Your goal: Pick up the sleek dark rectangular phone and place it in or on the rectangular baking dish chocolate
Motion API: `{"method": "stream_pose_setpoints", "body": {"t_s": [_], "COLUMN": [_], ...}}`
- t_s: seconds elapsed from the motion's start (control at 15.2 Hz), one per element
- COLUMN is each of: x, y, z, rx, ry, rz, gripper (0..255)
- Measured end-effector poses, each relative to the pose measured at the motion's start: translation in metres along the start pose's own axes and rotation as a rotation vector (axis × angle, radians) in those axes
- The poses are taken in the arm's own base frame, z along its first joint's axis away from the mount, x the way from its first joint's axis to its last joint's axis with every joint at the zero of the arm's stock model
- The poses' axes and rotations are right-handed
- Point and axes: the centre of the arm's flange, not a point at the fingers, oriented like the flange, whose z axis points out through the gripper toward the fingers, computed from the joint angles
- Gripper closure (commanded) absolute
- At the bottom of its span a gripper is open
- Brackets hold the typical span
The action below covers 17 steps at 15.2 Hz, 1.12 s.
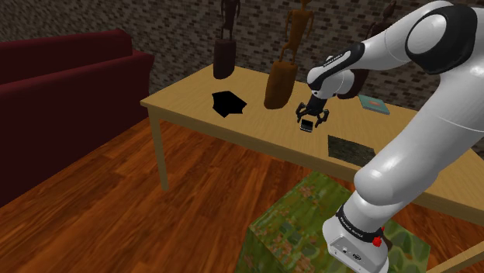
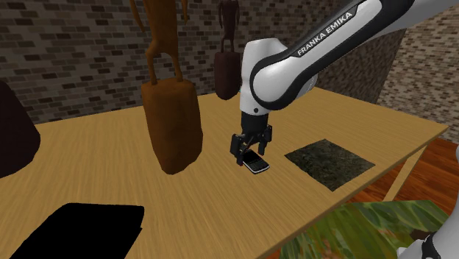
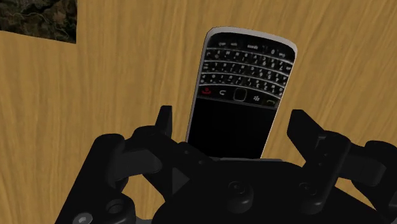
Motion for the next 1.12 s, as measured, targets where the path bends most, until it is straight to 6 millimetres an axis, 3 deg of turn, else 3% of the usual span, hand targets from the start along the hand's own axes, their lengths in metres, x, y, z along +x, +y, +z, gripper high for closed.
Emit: {"method": "stream_pose_setpoints", "body": {"t_s": [0.26,0.33,1.12], "x": [0.0001,0.0001,0.0000], "y": [-0.0001,-0.0001,-0.0007], "z": [0.0006,0.0006,-0.0059], "rx": [0.000,0.000,0.000], "ry": [0.000,0.000,0.001], "rz": [0.000,0.000,0.000], "gripper": [0,255,255]}}
